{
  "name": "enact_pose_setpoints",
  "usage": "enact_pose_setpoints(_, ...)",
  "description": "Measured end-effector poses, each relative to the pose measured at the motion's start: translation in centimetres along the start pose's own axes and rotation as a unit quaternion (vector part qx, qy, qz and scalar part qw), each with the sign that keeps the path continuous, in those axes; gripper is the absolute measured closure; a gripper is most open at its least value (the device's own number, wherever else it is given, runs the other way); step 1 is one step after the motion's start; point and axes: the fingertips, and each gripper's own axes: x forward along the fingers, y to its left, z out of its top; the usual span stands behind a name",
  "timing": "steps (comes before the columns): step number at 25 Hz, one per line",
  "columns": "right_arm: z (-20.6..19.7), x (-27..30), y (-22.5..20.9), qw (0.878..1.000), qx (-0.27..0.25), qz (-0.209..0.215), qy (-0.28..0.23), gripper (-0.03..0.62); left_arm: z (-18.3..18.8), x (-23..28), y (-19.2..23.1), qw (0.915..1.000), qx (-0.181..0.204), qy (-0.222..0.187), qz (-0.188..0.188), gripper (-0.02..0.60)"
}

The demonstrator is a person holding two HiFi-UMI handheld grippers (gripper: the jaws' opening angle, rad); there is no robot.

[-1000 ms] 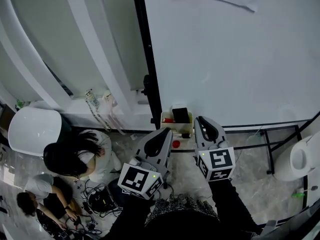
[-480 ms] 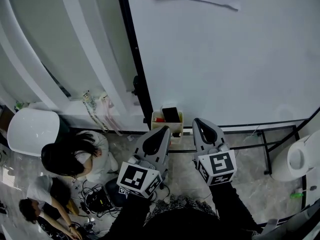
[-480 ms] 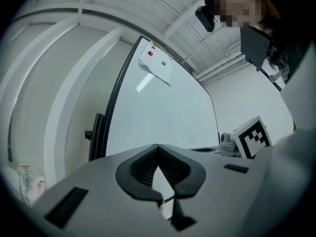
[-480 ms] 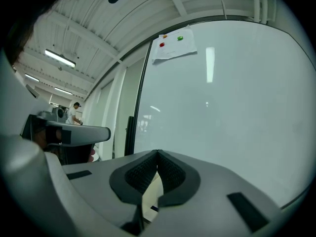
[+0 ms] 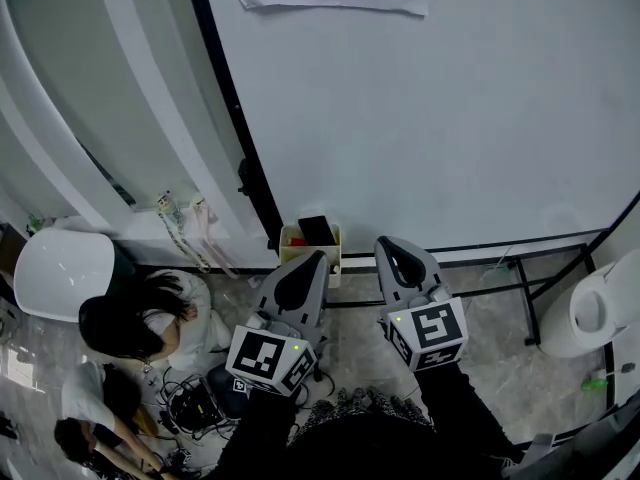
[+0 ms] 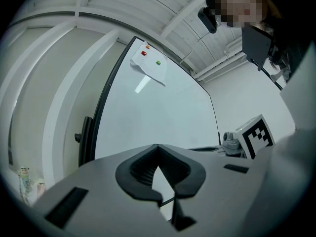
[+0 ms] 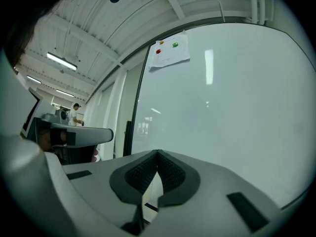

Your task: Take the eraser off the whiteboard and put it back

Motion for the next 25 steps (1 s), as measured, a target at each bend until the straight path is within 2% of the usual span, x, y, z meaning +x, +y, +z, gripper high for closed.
enact_pose_setpoints(12, -0.2, -1.9, -2.1, 1.0, -0.003, -0.004, 0.007, 0.586, -0.3, 1.3, -2.8, 1.0, 0.003, 0.002, -0.006, 0.58)
enact_pose_setpoints(25, -0.8, -2.5, -3.6, 1.0, -0.004, -0.002, 0.015, 0.586, -0.5, 1.9, -4.0, 1.0, 0.003, 0.0, -0.003, 0.58)
